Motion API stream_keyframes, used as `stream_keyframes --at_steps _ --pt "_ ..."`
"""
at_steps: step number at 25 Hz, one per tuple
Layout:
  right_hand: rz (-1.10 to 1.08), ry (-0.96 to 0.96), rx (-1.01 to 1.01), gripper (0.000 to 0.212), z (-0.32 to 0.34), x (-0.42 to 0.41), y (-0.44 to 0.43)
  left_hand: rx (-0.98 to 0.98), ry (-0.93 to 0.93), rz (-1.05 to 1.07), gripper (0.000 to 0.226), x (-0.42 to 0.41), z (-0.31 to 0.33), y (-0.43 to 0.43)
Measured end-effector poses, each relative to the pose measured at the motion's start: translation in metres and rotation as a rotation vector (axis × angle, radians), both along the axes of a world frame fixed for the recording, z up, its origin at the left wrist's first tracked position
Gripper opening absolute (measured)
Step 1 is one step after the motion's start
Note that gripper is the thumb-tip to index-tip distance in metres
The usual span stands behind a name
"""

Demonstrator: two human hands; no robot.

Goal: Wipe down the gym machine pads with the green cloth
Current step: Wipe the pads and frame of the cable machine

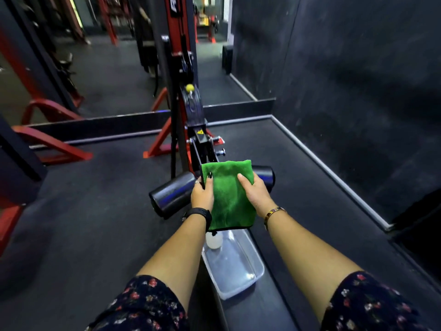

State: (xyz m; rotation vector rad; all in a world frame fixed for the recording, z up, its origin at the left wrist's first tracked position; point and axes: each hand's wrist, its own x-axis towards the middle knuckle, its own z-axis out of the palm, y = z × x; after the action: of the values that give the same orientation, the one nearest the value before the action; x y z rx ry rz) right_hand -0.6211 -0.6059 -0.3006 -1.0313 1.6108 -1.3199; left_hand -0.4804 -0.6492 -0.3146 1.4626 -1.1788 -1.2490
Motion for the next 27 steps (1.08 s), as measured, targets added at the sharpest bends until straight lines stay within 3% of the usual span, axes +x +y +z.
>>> stream_keyframes --at_steps 3,7,12,18,27 --pt "-0.045 0.175 -0.092 0.017 0.031 0.011 -0.003 -0.142 -0.106 0.053 0.044 0.01 0.029 -0.007" --pt "-0.147 0.298 -0.185 0.027 0.06 0.032 -0.004 -0.292 -0.107 0.167 0.03 0.02 0.065 -0.006" --pt "-0.153 0.391 -0.224 0.034 0.081 0.051 -0.007 -0.324 -0.086 0.209 0.026 0.037 0.083 0.0" --pt "-0.081 0.421 -0.252 0.041 0.078 0.105 -0.019 -0.337 -0.124 0.267 0.024 0.098 0.085 0.003" --pt "0.196 0.361 -0.366 0.031 0.099 0.284 -0.047 -0.351 -0.126 0.55 0.022 0.274 0.104 0.008"
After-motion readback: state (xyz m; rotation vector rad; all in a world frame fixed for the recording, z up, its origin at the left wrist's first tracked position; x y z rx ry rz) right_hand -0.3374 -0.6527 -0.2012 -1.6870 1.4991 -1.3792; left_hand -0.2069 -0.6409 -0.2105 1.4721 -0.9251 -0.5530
